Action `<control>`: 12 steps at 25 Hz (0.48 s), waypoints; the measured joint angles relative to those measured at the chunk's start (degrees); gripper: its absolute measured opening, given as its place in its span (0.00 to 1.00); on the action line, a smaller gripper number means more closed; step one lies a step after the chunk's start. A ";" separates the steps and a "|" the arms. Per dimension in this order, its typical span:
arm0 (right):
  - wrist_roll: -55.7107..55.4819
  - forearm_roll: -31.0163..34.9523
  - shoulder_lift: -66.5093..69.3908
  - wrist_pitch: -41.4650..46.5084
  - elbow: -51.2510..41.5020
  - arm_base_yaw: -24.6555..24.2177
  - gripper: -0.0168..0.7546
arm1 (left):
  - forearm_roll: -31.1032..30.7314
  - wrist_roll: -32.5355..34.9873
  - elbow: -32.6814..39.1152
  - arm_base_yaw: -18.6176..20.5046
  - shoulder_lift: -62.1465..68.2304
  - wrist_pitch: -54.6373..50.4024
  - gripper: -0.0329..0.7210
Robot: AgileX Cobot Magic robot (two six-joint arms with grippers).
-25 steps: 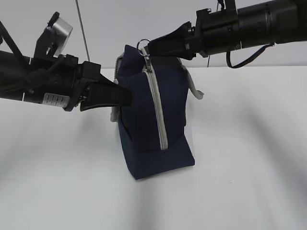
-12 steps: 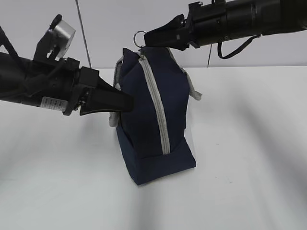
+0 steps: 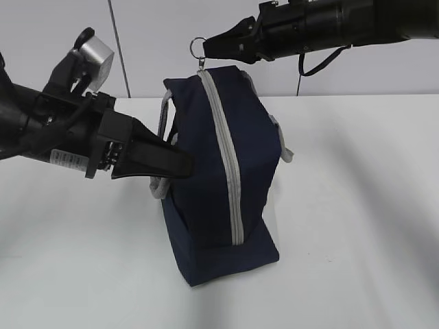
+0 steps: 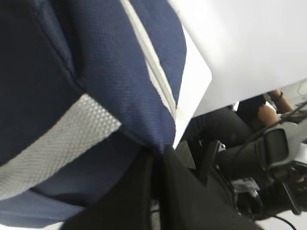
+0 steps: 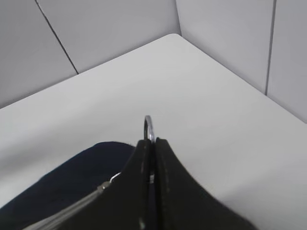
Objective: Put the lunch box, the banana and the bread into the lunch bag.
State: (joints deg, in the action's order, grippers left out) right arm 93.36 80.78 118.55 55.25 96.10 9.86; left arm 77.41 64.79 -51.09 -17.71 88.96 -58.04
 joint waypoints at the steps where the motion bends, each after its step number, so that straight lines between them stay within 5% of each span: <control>1: -0.31 -0.54 0.82 -0.28 1.04 0.00 0.00 | -0.42 0.00 0.00 0.00 0.00 -0.66 0.05; 12: -9.88 -8.43 14.21 1.41 17.29 0.00 0.00 | -4.60 0.00 0.00 0.00 0.00 -4.57 0.05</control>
State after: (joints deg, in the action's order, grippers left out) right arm 83.47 72.35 132.75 56.65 113.39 9.86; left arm 72.81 64.79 -51.09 -17.71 88.96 -62.61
